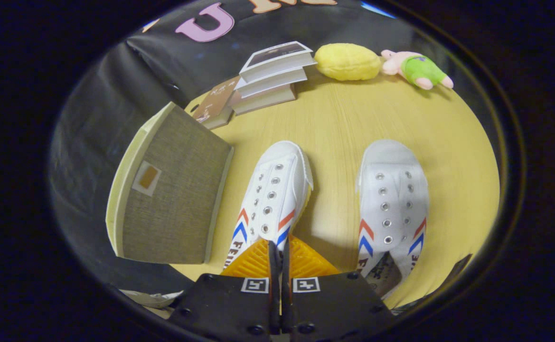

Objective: Open the storage box then place both shoes into the box .Put the left shoe in first, then the right shoe, with the right side of both shoes facing outward in a uniform manner.

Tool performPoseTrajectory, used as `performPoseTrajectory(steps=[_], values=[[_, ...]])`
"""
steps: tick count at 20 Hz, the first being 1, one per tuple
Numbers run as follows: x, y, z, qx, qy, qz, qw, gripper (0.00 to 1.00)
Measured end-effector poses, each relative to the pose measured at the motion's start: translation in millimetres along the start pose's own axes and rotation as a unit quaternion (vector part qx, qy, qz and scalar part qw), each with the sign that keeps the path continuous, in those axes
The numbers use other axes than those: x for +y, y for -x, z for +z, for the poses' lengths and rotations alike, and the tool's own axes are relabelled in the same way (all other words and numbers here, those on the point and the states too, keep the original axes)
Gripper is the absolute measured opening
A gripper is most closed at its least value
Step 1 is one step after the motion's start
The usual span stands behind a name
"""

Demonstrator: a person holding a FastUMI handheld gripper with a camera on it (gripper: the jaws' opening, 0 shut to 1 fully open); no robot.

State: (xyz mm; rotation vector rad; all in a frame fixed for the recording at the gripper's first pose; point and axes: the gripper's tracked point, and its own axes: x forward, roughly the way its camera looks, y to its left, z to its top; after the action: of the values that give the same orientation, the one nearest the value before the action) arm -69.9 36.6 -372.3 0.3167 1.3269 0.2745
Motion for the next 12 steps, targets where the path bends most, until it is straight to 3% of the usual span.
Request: performPoseTrajectory(steps=[6, 12], values=[[37, 36, 15, -0.036, -0.055, 0.045, 0.997, 0.05], [88, 79, 47, -0.084, -0.06, 0.072, 0.992, 0.04]])
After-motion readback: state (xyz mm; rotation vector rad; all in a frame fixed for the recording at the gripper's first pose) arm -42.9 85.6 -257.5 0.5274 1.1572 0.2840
